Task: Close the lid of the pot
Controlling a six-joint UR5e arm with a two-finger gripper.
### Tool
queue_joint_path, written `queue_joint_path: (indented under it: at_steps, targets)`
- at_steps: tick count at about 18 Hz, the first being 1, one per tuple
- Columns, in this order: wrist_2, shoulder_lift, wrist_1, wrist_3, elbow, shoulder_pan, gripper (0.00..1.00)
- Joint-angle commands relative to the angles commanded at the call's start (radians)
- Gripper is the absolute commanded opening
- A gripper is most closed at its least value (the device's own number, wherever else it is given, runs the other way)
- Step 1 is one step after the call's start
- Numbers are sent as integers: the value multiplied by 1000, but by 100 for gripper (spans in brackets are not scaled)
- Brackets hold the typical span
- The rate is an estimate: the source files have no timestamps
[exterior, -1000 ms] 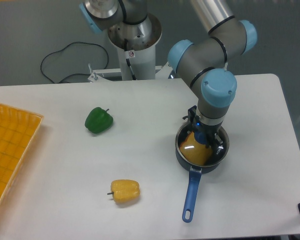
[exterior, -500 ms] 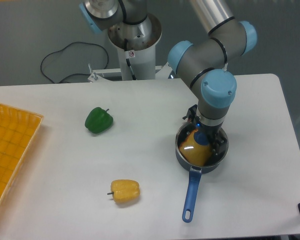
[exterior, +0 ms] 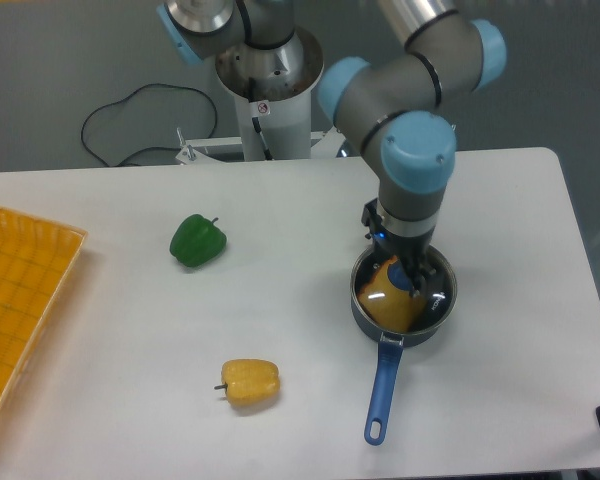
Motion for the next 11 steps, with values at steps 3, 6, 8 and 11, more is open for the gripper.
queue_joint_path:
  at_steps: [3,6,8,11]
  targets:
    - [6,74,-98,9,2,11,100]
    - [23,121,-176,127,2,20,100]
    - [23,155,-209,164,-5,32,100]
    - [23,166,-229,167,-12,49,100]
